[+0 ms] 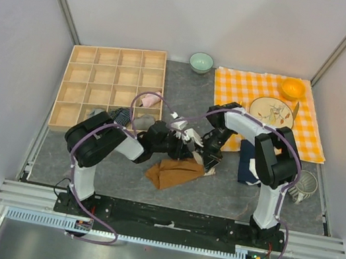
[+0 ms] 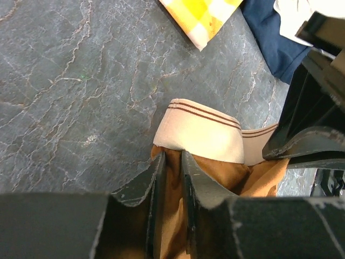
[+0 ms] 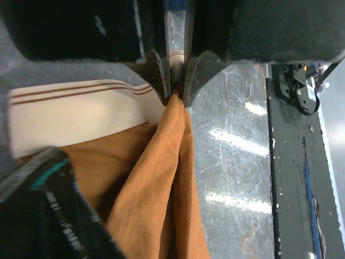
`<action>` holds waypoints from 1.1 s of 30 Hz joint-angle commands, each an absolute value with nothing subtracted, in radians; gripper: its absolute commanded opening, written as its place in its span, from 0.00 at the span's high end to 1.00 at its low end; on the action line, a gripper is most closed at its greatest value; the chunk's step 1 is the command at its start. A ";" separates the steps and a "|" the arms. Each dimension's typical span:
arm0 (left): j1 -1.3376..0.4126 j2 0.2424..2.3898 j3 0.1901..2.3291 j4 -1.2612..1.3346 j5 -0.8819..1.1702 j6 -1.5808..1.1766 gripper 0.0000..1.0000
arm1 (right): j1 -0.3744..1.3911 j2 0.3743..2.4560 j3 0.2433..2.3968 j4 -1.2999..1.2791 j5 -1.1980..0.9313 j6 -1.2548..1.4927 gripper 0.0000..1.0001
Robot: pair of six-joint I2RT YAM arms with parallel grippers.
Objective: Roll the underwear
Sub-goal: Fold the underwear at the center of the board.
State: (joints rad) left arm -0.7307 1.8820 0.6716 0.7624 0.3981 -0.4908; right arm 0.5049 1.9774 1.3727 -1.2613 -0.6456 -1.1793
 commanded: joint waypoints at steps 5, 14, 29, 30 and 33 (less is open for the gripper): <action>-0.738 1.919 0.646 0.807 0.433 -0.505 0.76 | 0.506 1.991 1.540 -1.241 -0.669 -1.146 0.97; -0.738 1.924 0.646 0.822 0.436 -0.508 0.76 | 0.506 2.089 1.615 -1.232 -0.647 -1.120 0.96; -0.736 1.881 0.632 0.835 0.399 -0.551 0.70 | 0.496 2.143 1.554 -1.045 -0.560 -0.962 0.93; -0.736 1.859 0.630 0.825 0.388 -0.552 0.68 | 0.494 2.143 1.551 -1.031 -0.555 -0.956 0.93; -0.736 1.822 0.635 0.784 0.364 -0.555 0.65 | 0.491 2.152 1.537 -1.008 -0.540 -0.930 0.93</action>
